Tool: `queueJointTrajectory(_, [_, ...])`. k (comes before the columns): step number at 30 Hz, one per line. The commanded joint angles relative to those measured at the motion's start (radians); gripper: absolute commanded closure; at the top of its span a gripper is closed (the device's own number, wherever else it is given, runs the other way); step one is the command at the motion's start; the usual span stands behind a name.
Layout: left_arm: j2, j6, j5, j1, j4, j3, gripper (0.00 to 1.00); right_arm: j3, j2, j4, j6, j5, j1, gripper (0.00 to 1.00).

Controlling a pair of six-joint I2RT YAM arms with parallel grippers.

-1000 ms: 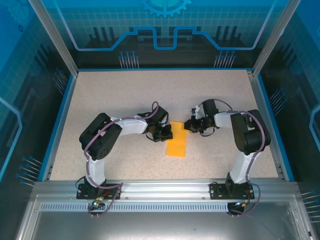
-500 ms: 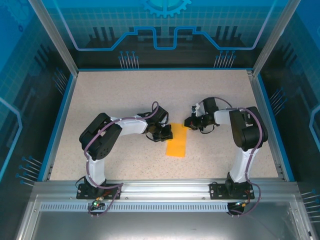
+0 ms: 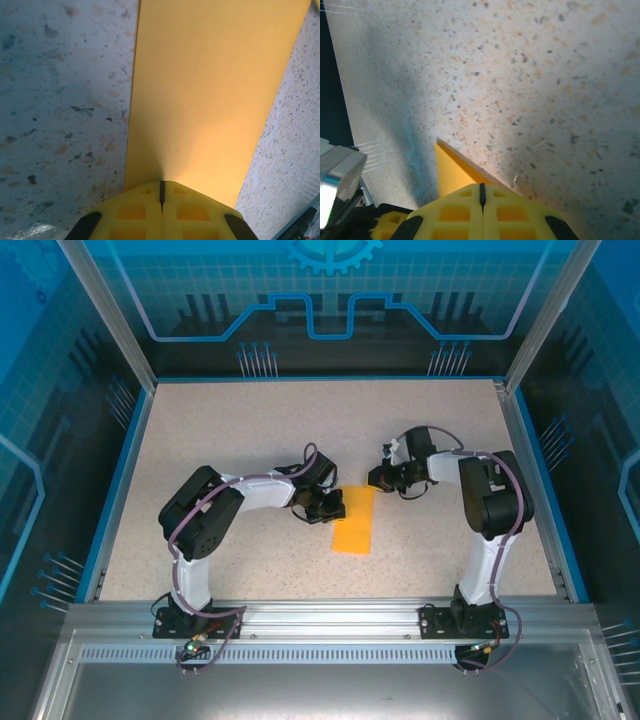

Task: Fold a paper plane with a square sheet of paper (pick it up from the middle)
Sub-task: Fold the square sheet of paper in half at the center of the table.

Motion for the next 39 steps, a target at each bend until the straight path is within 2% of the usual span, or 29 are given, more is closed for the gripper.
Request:
queueJointTrajectory(1, [0.036,0.016,-0.040,-0.007,-0.098,0.002,1.00,-0.024,0.035,0.008,0.002,-0.008,-0.020,1.00])
queueJointTrajectory(9, [0.035,0.018,-0.041,-0.008,-0.100,-0.001,1.00,-0.014,0.073,0.000,-0.003,-0.004,-0.033,1.00])
queueJointTrajectory(17, [0.035,0.016,-0.040,-0.007,-0.100,0.001,1.00,-0.011,-0.158,-0.109,-0.017,-0.005,-0.032,1.00])
queueJointTrajectory(24, [0.014,0.031,-0.043,-0.007,-0.111,0.000,1.00,-0.230,-0.345,-0.084,0.027,0.013,0.017,0.98])
queueJointTrajectory(27, [0.020,0.039,-0.047,-0.008,-0.120,0.012,1.00,-0.331,-0.419,-0.051,0.058,0.003,0.076,0.97])
queueJointTrajectory(31, [0.018,0.035,-0.045,-0.008,-0.110,0.011,1.00,-0.434,-0.505,-0.049,0.105,0.058,0.160,0.94])
queueJointTrajectory(35, [0.026,0.032,-0.036,-0.007,-0.103,0.013,1.00,-0.508,-0.548,-0.038,0.135,0.083,0.203,0.92])
queueJointTrajectory(39, [0.028,0.027,-0.031,-0.007,-0.091,0.003,1.00,-0.540,-0.551,0.003,0.153,0.054,0.228,0.91])
